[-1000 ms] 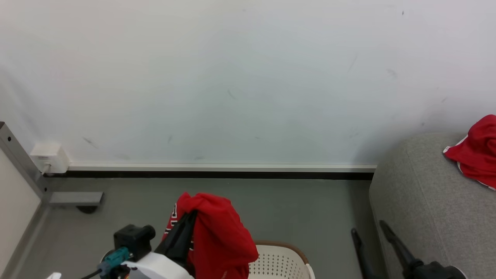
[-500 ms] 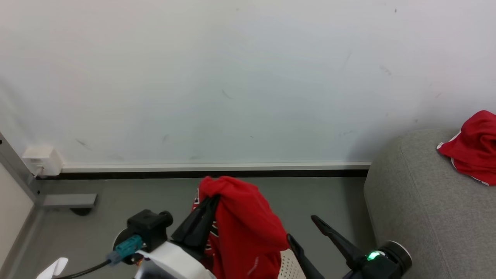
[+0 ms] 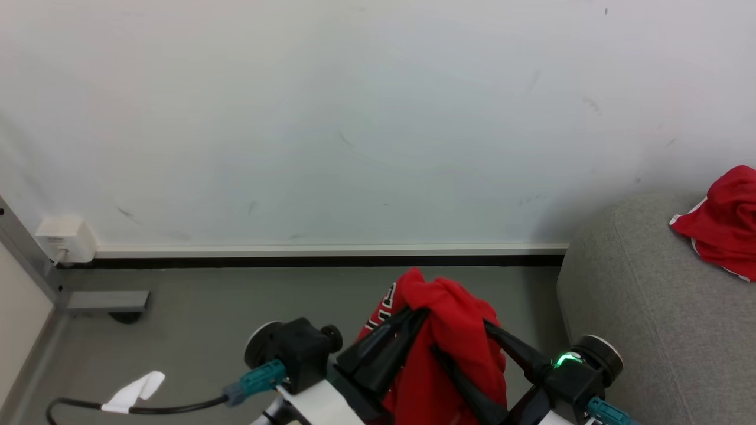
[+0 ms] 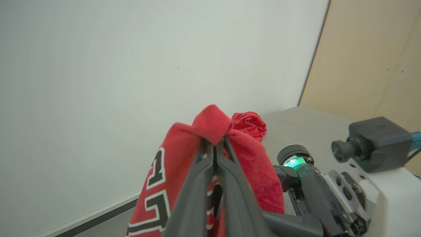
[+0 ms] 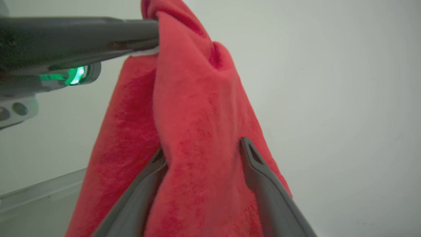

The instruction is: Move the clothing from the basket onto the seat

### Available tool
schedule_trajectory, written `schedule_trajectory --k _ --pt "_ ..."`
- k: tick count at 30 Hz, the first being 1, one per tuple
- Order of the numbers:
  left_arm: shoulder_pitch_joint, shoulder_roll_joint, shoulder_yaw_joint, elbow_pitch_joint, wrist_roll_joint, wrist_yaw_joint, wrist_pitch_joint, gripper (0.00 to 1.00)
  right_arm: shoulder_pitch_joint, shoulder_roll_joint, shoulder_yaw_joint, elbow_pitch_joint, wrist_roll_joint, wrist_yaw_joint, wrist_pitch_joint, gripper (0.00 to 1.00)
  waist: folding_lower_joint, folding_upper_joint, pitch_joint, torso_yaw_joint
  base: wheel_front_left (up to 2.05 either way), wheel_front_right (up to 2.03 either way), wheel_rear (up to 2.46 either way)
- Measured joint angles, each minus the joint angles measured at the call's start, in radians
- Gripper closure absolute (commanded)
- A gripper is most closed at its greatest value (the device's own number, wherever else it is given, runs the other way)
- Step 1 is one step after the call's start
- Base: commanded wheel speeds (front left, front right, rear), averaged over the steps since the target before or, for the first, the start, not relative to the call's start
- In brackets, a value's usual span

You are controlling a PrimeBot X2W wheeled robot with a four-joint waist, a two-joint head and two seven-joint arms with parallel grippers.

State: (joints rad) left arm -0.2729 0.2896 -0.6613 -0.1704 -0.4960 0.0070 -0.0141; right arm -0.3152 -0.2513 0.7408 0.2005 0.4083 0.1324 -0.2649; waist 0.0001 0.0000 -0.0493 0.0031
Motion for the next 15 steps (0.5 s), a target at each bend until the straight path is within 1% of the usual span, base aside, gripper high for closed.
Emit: schedule_trajectory --k 4,6,9,10,11,12,15 --pt "-0.017 -0.007 -0.040 -0.026 -0.019 -0.061 0.005 1.00 -0.019 -0.013 0.027 0.021 0.030 0.000 0.000 0.00 0.0000 0.0000 0.000 0.004 0.00 0.00 0.00" --pt "-0.022 -0.007 -0.056 -0.028 -0.030 -0.079 0.013 1.00 -0.028 -0.017 0.044 0.023 0.046 0.000 0.000 0.00 0.0000 0.0000 0.000 0.004 0.00 0.00 0.00" --pt "-0.029 -0.007 -0.067 -0.028 -0.045 -0.091 0.013 1.00 -0.037 -0.027 0.065 0.026 0.071 0.000 0.000 0.00 -0.0001 0.0000 0.000 0.001 0.00 0.00 0.00" --pt "-0.029 -0.006 -0.070 -0.027 -0.047 -0.094 0.013 1.00 -0.038 -0.027 0.068 0.029 0.079 0.000 0.000 0.12 0.0000 0.0000 0.000 0.000 0.00 0.00 0.00" --pt "-0.030 -0.006 -0.072 -0.026 -0.052 -0.095 0.012 1.00 -0.040 -0.027 0.070 0.030 0.083 0.000 0.000 0.84 0.0000 0.0000 0.001 -0.002 0.00 0.00 0.00" --pt "-0.030 -0.006 -0.072 -0.024 -0.054 -0.095 0.010 1.00 -0.043 -0.026 0.068 0.030 0.090 0.000 0.000 1.00 0.0000 0.0000 0.002 -0.004 0.00 0.00 0.00" --pt "-0.032 -0.005 -0.072 -0.005 -0.056 -0.098 -0.001 1.00 -0.046 -0.027 0.067 0.029 0.107 0.000 0.000 1.00 0.0000 0.0000 0.004 -0.010 0.00 0.00 0.00"
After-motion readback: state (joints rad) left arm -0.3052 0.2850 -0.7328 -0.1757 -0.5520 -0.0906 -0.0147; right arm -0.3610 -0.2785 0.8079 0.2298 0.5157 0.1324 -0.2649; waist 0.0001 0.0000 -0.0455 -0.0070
